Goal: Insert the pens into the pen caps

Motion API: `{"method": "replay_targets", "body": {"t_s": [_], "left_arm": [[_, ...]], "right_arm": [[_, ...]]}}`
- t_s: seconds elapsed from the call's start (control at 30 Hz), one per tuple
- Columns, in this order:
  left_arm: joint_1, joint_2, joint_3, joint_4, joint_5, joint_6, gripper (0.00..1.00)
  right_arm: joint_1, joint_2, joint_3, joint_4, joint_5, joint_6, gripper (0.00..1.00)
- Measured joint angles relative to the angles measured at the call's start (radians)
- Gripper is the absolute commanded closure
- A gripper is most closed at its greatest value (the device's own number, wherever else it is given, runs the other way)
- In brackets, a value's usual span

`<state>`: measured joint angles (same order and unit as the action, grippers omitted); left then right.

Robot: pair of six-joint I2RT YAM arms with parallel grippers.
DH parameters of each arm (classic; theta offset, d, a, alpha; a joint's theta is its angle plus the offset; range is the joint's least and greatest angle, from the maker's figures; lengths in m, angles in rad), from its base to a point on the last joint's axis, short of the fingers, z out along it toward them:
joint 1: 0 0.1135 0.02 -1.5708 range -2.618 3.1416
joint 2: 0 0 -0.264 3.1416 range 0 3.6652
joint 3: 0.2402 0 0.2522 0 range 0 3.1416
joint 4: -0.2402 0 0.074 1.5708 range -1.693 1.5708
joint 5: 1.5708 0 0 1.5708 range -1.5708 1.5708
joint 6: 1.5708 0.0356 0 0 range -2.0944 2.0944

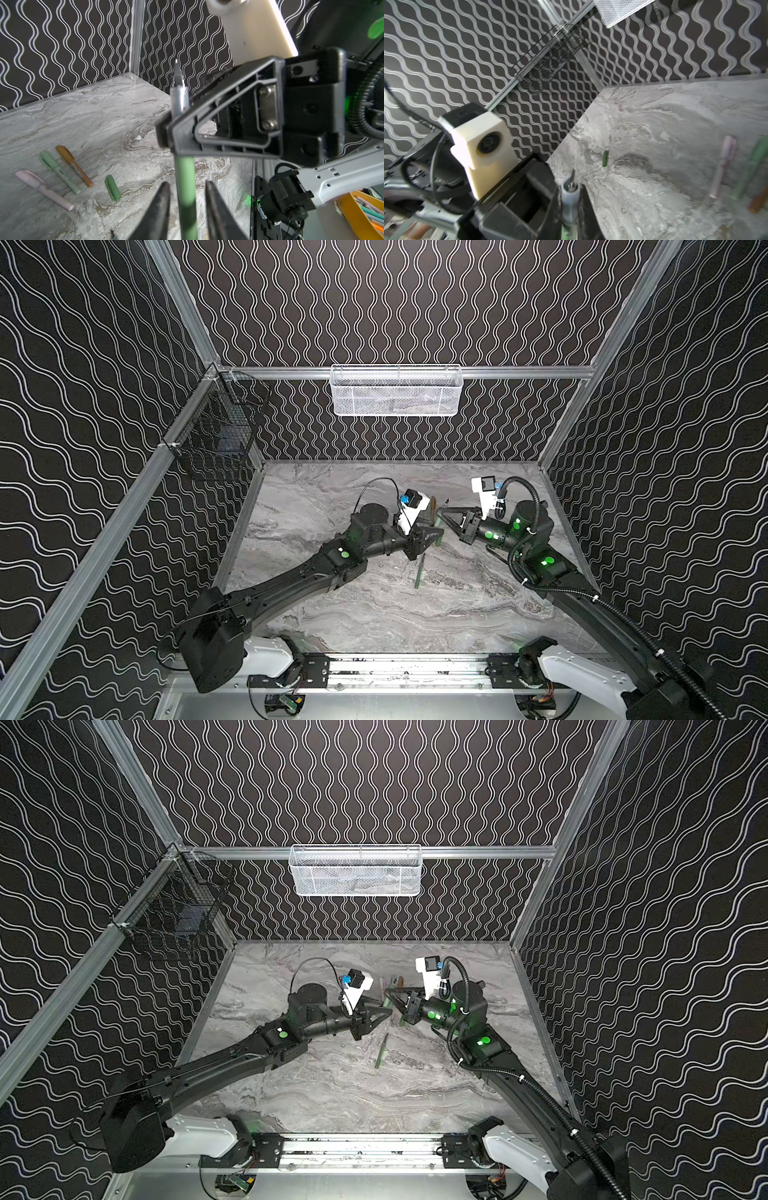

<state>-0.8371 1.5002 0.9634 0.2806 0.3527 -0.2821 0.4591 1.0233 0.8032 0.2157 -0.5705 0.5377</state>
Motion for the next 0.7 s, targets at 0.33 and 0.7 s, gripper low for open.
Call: {"method": "replay_targets", "body": {"t_s": [0.33,0.7], "left_arm": [[0.0,0.034,0.05,-0.069,0.024,0.001,0.83],[0.0,0.014,0.027,-0.066,0.016,0.001,0.98]], "right_arm": [[0.01,-0.012,0.003,-0.018,0.021,-0.027,0.95],[0.013,-0.02,0.03,-0.049,0.027,-0.033,0.61]]}}
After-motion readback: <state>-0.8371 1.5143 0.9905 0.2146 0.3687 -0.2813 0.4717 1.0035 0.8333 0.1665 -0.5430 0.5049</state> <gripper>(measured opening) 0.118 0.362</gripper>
